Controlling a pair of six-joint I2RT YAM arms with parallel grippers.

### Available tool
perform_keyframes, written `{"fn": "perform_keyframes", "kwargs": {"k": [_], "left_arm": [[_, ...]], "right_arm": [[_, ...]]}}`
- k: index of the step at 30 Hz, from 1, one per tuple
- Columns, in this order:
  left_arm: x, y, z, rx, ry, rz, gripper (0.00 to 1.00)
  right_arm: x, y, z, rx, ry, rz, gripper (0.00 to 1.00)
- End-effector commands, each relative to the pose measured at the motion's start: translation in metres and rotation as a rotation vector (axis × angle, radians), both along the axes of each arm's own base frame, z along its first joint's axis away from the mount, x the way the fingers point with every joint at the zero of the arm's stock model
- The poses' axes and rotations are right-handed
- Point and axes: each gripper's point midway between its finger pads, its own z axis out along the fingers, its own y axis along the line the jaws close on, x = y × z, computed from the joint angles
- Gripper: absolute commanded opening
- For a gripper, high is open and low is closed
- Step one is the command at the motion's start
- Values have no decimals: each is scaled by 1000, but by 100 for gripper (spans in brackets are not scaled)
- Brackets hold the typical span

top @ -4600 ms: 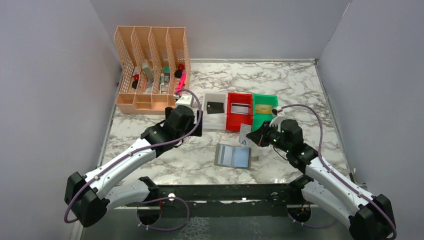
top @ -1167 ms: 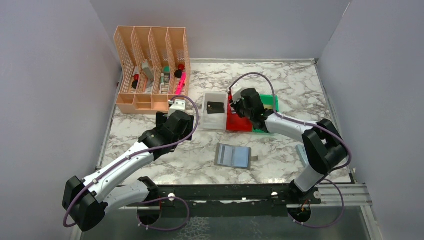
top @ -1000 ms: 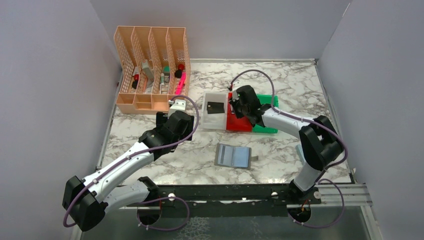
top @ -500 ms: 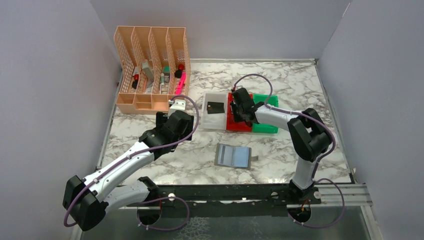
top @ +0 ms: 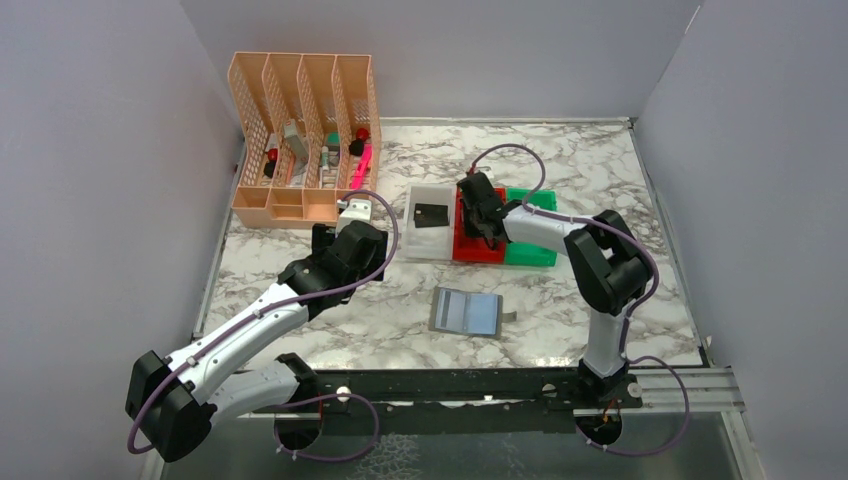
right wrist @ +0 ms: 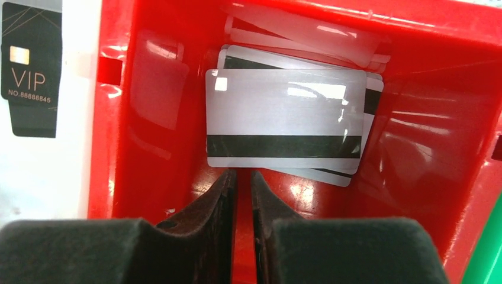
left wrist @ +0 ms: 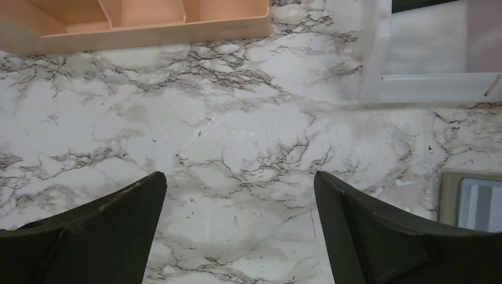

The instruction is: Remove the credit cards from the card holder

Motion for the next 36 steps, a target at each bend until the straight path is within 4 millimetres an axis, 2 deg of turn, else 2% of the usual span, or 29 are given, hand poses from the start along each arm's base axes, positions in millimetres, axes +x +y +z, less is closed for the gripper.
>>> {"fn": "perform_keyframes", "kwargs": {"k": [1,8,14,17,22,27,31,33,34,36], "left_arm": [[4,1,8,-3,-18,7,99],[4,0,7,-2,-13,5,99],[4,0,5,-1,-7,4,99],[4,0,6,-1,-8,4,99],[4,0,6,-2,-7,3,99],[4,-1,5,-2,-3,0,99],[4,-1,6,-6,-5,-1,99],[4,-1,4,-5,-1,-3,99],[4,-1,4,-5,0,-3,99],[4,-2,4,-4,2,-4,99]], "right_arm": [[15,-3,2,-4,-46,-73,20],[24,0,-1,11,-61,-109,20],[23,4,4,54,-55,-124,20],[19,4,11,67,-58,-114,20],[9,7,44,128,-100,-59,24],[-10,8,72,191,-123,2,35],[-38,7,88,277,-119,48,39],[-56,9,92,343,-102,68,41],[-68,7,85,362,-76,73,41],[-90,13,83,430,-39,113,42]]}}
